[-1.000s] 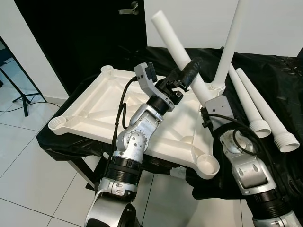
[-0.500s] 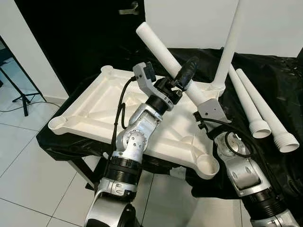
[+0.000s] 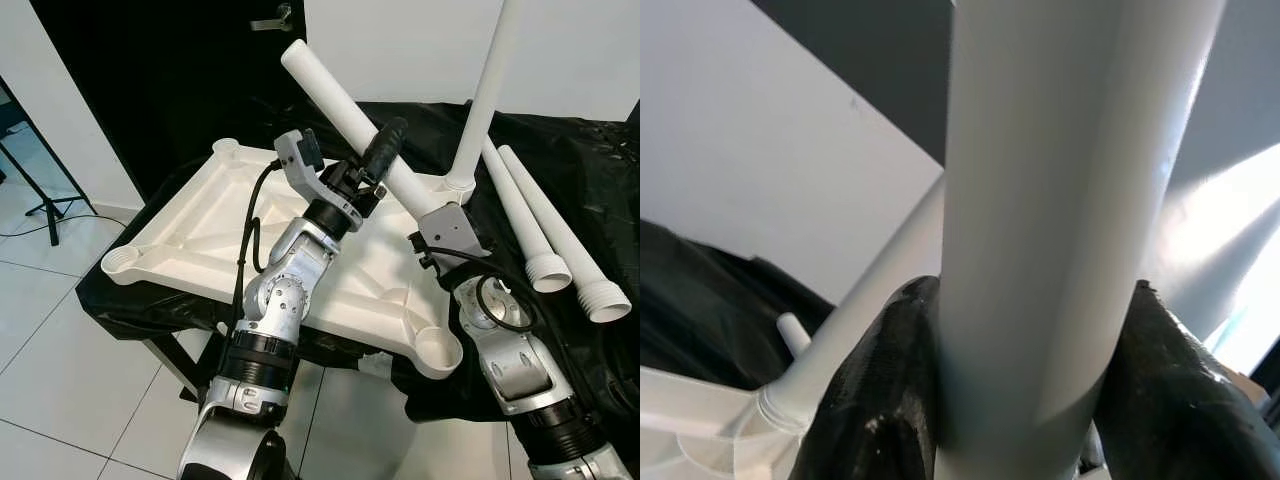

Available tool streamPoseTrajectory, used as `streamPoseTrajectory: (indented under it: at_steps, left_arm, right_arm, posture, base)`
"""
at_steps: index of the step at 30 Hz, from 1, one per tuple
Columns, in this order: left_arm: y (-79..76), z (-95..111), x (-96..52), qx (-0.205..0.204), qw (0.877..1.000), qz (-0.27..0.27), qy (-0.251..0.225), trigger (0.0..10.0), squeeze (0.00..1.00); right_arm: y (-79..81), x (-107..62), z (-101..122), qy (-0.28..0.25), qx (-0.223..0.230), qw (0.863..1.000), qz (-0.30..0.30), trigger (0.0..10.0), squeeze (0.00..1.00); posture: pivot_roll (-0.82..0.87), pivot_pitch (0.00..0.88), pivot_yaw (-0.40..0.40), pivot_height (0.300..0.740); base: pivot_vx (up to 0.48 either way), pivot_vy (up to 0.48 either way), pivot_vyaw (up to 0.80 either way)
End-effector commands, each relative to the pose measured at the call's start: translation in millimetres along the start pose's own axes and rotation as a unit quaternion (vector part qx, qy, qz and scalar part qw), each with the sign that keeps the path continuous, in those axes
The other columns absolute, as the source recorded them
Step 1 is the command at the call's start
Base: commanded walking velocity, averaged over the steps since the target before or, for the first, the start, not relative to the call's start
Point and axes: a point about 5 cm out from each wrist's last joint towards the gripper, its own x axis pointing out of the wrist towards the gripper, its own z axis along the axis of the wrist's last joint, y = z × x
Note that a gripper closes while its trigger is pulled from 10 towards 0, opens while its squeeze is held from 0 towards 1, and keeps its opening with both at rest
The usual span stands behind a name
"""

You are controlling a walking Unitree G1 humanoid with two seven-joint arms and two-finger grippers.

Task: Building children table

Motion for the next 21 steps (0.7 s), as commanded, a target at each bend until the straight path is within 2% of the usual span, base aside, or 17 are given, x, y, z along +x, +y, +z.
streamPoseTrajectory:
  at_steps: [1, 4, 5, 8, 11, 14, 21]
  left_arm:
    - [-25.7, -11, 7.1, -0.032, 0.994, -0.108, -0.004, 0.0, 0.0]
    - [-25.8, -11, 7.0, -0.031, 0.994, -0.108, -0.004, 0.0, 0.0]
    - [-25.7, -12, 6.9, -0.029, 0.994, -0.108, -0.002, 0.0, 0.0]
    - [-25.7, -12, 6.6, -0.028, 0.994, -0.107, -0.001, 0.0, 0.0]
    - [-24.9, -15, 6.3, -0.021, 0.994, -0.105, 0.005, 0.0, 0.0]
    - [-25.1, -16, 6.5, -0.019, 0.994, -0.106, 0.007, 0.0, 0.0]
    - [-25.5, -17, 7.1, -0.018, 0.994, -0.108, 0.01, 0.0, 0.0]
  right_arm:
    - [0.8, 1.6, 18, -0.018, 0.024, 0.999, 0.035, 10.0, 0.37]
    - [1.2, 1.4, 20, -0.018, 0.028, 0.998, 0.051, 10.0, 0.37]
    - [1.1, 0.2, 23, -0.016, 0.029, 0.997, 0.071, 10.0, 0.0]
    - [-0.3, -2.1, 24, -0.011, 0.029, 0.996, 0.089, 10.0, 0.0]
    - [-8.1, -13.1, 18, 0.018, 0.017, 0.992, 0.123, 10.0, 0.0]
    - [-10.9, -21.2, 11, 0.042, 0.014, 0.99, 0.131, 10.0, 0.0]
    - [-13.8, -28.8, 7, 0.059, 0.017, 0.989, 0.132, 10.0, 0.0]
  posture:
    - [0.08, 0.0, 0.048, 0.74]
    - [0.08, 0.0, 0.048, 0.74]
    - [0.07, 0.0, 0.047, 0.74]
    - [0.07, 0.0, 0.048, 0.74]
    - [0.07, 0.0, 0.049, 0.74]
    - [0.06, 0.0, 0.051, 0.74]
    - [0.06, 0.0, 0.06, 0.74]
  base:
    - [0.0, 0.0, 0.0]
    - [0.0, 0.0, 0.0]
    - [0.0, 0.0, 0.0]
    - [0.0, 0.0, 0.0]
    - [0.0, 0.0, 0.0]
    - [0.0, 0.0, 0.0]
    - [0.0, 0.0, 0.0]
